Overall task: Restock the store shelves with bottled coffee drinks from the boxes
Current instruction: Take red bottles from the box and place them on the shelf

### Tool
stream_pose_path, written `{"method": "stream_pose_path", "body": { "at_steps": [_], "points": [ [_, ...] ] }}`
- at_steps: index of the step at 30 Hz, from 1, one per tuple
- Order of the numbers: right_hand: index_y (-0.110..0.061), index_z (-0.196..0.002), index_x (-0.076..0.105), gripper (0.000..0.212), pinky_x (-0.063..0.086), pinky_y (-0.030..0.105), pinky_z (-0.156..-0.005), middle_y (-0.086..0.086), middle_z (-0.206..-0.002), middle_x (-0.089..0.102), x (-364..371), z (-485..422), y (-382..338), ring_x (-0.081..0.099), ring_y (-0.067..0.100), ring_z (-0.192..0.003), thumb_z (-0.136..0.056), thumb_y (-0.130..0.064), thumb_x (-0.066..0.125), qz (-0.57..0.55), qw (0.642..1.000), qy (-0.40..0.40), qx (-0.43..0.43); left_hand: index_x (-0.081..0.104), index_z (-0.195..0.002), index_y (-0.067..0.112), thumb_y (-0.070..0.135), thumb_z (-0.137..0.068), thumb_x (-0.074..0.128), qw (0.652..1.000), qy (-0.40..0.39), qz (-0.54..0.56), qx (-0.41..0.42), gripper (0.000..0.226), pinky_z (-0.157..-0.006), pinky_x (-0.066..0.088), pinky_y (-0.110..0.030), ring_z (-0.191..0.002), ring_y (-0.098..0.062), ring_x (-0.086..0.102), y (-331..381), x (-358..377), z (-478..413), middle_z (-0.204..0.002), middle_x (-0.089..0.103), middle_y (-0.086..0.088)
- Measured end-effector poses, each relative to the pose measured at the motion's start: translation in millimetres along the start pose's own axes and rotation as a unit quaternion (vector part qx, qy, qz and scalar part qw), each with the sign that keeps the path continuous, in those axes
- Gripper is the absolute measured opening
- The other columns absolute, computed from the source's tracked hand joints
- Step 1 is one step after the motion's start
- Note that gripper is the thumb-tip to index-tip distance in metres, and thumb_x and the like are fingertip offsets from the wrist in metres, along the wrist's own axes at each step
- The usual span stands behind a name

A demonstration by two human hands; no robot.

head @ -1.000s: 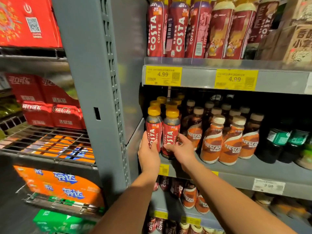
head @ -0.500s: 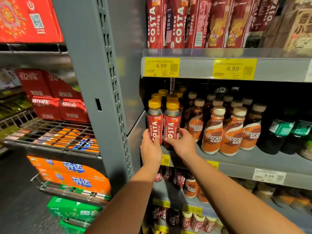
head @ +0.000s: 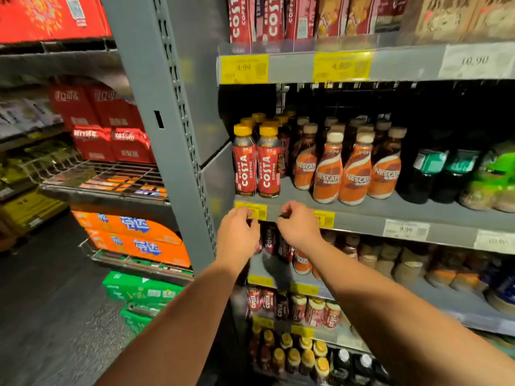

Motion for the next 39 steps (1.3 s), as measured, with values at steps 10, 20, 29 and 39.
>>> {"method": "stream_pose_path", "body": {
  "at_steps": [10, 20, 29, 39],
  "points": [
    [-0.007, -0.094, 0.059, 0.013, 0.046, 0.033, -0.074, 0.020, -0.108, 0.064, 32.8, 92.7, 41.9, 0.059, 0.036, -0.103, -0.084, -0.014, 0.054, 0.183, 0.974, -0.132, 0.025, 0.061, -0.096, 0.009, 0.022, -0.088, 0.052, 0.980, -0.146, -0.104, 0.085, 0.019, -0.081, 0.046, -0.040, -0.101, -0.034, 0.057, -26.4, 24.7, 80.3, -0.105, 0.061, -0.013],
    [-0.014, -0.066, 0.045, 0.020, 0.036, 0.029, -0.064, 0.019, -0.085, 0.058, 83.1, 191.4, 73.3, 0.060, 0.034, -0.090, -0.083, -0.018, 0.053, 0.173, 0.953, -0.184, 0.166, 0.062, -0.101, 0.013, 0.024, -0.088, 0.048, 0.942, -0.271, -0.173, 0.102, 0.022, -0.084, 0.048, -0.038, -0.105, -0.032, 0.057, -81.6, 37.6, 148.4, -0.111, 0.062, -0.008],
    [-0.011, -0.068, 0.046, 0.019, 0.038, 0.029, -0.062, 0.012, -0.081, 0.054, 117.8, 258.9, 152.8, 0.053, 0.030, -0.076, -0.082, -0.018, 0.056, 0.119, 0.930, -0.217, 0.272, 0.060, -0.094, 0.014, 0.027, -0.090, 0.047, 0.911, -0.372, -0.160, 0.076, 0.019, -0.081, 0.050, -0.036, -0.094, -0.027, 0.059, -127.7, 100.4, 224.1, -0.101, 0.062, -0.005],
    [-0.005, -0.103, 0.066, 0.022, 0.043, 0.029, -0.070, 0.018, -0.108, 0.067, 163.5, 290.2, 266.7, 0.061, 0.034, -0.099, -0.088, -0.015, 0.053, 0.079, 0.900, -0.273, 0.330, 0.064, -0.104, 0.016, 0.026, -0.090, 0.048, 0.896, -0.404, -0.180, -0.030, 0.023, -0.078, 0.050, -0.037, -0.099, -0.029, 0.059, -183.7, 192.8, 276.8, -0.109, 0.062, -0.006]
  ]
}}
Point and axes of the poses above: each hand's wrist, its own z-axis away from the middle knuckle, its own x-axis out of the palm, y = z × x, the point moved 3 cm from there along -z, towards the middle knuckle
